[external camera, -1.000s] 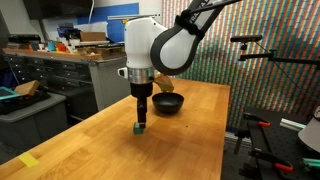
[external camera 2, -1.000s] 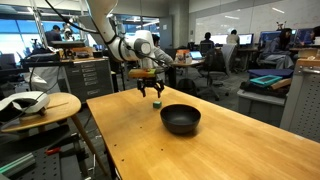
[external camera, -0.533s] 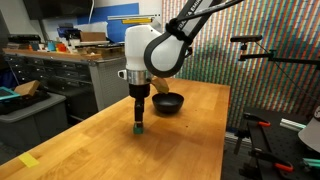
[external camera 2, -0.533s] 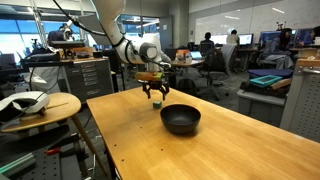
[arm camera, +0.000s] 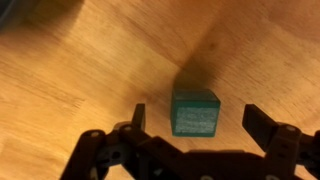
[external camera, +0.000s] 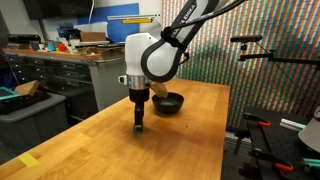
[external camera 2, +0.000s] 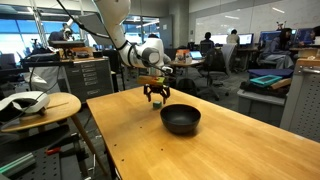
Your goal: Pick up the object from the table and put it in the bowl
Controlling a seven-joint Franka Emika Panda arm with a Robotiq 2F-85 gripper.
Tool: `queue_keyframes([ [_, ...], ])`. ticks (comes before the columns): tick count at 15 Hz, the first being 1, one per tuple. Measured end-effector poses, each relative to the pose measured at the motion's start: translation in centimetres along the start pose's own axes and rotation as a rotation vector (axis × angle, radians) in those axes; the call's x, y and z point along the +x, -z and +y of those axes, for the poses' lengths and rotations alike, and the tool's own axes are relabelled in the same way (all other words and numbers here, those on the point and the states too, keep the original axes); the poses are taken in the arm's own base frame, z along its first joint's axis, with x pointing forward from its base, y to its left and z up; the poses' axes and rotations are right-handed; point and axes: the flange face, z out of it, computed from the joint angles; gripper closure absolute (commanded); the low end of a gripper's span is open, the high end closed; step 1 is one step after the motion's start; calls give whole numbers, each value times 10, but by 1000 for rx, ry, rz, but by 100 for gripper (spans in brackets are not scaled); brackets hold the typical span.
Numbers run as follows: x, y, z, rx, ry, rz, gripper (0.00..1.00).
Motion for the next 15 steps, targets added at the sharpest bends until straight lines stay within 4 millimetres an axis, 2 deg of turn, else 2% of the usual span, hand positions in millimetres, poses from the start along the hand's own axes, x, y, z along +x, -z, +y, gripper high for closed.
queue_keyframes([
  [1, 0, -3, -2, 5, 4, -4, 4],
  [2, 0, -6, -5, 9, 7, -7, 28],
  [4, -1, -11, -8, 15, 10, -13, 29],
  [10, 3, -10, -7, 14, 10, -5, 77],
  [15, 4, -8, -6, 12, 9, -2, 79],
])
